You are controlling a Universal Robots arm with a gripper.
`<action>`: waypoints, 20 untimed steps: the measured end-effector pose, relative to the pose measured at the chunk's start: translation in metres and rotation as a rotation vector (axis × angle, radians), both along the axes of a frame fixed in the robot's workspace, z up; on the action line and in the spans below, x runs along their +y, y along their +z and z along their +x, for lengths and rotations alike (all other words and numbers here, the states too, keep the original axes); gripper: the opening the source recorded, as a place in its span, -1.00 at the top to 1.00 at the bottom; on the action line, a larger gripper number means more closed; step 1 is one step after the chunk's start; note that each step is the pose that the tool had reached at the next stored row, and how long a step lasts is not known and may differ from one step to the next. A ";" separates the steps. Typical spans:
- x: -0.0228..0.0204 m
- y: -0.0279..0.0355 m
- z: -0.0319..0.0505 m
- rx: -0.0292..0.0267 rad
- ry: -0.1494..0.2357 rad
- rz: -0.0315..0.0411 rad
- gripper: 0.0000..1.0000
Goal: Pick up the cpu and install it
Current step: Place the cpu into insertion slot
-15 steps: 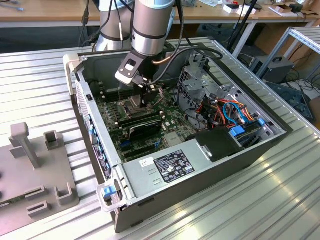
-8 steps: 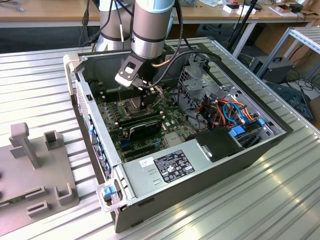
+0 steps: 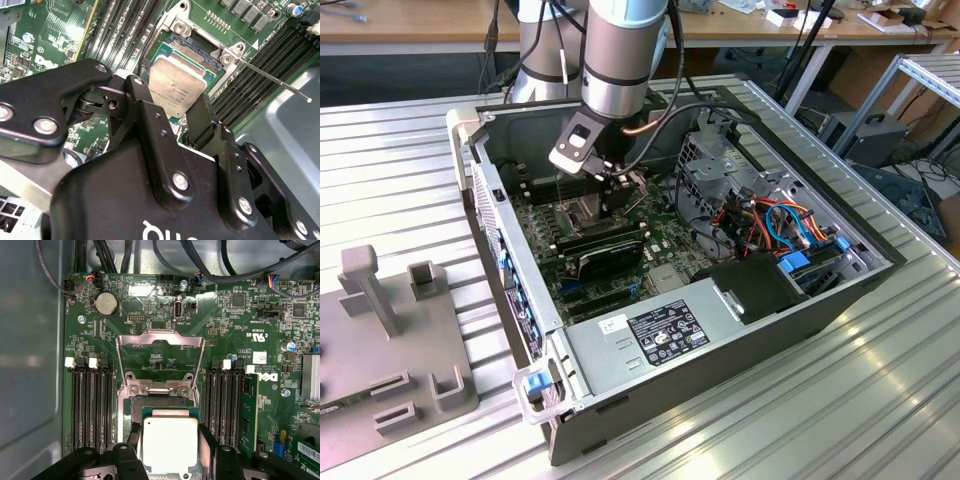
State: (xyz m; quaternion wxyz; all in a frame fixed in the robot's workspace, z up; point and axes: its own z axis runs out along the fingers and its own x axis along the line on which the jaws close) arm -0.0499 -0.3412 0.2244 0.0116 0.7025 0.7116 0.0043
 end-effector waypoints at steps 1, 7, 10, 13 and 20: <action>0.0001 -0.0009 0.0000 0.0000 0.000 0.0000 -0.08; 0.0011 -0.0057 0.0000 0.0001 0.000 -0.0001 -0.08; 0.0012 -0.0058 0.0000 0.0000 0.000 0.0000 -0.08; 0.0024 -0.0057 0.0000 -0.0001 0.000 0.0001 -0.08; 0.0045 -0.0065 0.0000 0.0001 0.000 -0.0001 -0.08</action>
